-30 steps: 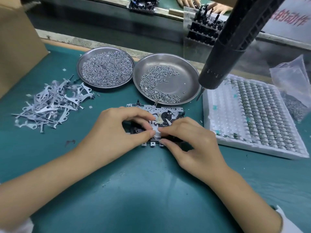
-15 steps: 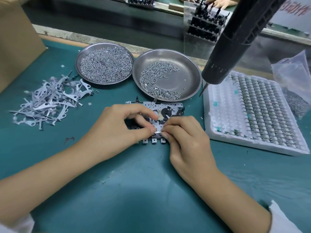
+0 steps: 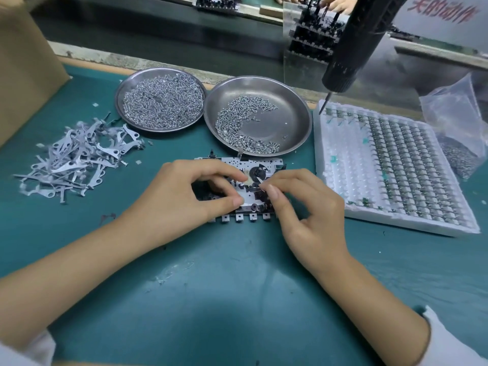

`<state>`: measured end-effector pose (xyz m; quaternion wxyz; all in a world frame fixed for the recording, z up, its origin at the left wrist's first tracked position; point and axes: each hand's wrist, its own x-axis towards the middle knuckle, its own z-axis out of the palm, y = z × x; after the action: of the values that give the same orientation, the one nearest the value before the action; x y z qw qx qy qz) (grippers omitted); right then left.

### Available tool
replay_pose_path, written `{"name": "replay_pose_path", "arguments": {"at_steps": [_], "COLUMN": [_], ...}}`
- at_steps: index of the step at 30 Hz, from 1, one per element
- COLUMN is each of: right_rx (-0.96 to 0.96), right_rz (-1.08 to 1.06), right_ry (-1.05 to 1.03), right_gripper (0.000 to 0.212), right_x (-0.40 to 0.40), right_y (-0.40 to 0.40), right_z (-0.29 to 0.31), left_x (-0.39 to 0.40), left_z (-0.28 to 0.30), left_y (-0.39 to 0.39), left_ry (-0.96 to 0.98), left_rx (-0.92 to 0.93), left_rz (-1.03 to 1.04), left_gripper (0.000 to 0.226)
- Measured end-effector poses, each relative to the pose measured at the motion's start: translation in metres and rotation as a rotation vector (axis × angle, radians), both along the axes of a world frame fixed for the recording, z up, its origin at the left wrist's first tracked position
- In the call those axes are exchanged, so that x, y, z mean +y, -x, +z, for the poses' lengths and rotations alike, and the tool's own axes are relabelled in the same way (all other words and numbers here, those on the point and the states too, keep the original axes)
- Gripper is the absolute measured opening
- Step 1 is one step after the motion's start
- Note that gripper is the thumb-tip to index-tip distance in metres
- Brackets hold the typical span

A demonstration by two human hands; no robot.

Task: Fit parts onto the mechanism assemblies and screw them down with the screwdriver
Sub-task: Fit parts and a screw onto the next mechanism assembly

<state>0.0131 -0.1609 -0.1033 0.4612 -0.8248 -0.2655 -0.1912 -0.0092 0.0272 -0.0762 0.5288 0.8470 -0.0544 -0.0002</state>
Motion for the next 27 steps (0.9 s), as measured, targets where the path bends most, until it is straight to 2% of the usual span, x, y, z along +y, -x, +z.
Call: {"name": "replay_pose_path", "arguments": {"at_steps": [8, 11, 14, 15, 17, 19, 27], "right_rx": [0.031, 0.015, 0.0, -0.004, -0.006, -0.002, 0.003], "right_rz": [-0.043, -0.062, -0.057, -0.054, -0.051, -0.05, -0.025], "right_ry": [-0.069, -0.086, -0.098, -0.099, -0.103, -0.103, -0.084], "right_gripper": [0.014, 0.015, 0.014, 0.014, 0.014, 0.014, 0.013], "right_x": [0.001, 0.001, 0.001, 0.002, 0.002, 0.002, 0.001], "right_y": [-0.004, -0.005, -0.004, -0.004, -0.003, -0.004, -0.005], "right_z": [0.0, 0.0, -0.001, -0.002, -0.002, -0.002, -0.002], "left_x": [0.003, 0.012, 0.034, 0.042, 0.056, 0.06, 0.063], "left_z": [0.0, 0.003, 0.005, 0.004, 0.002, 0.0, 0.0], "left_y": [-0.004, -0.012, -0.036, -0.048, -0.068, -0.081, -0.081], "left_ry": [-0.011, -0.055, -0.36, -0.5, -0.704, -0.786, -0.638], "left_rx": [-0.064, -0.203, -0.387, -0.374, -0.229, -0.109, -0.152], "left_rz": [-0.021, 0.084, 0.328, 0.378, 0.387, 0.368, 0.513], "left_gripper": [0.033, 0.021, 0.017, 0.023, 0.035, 0.034, 0.012]}}
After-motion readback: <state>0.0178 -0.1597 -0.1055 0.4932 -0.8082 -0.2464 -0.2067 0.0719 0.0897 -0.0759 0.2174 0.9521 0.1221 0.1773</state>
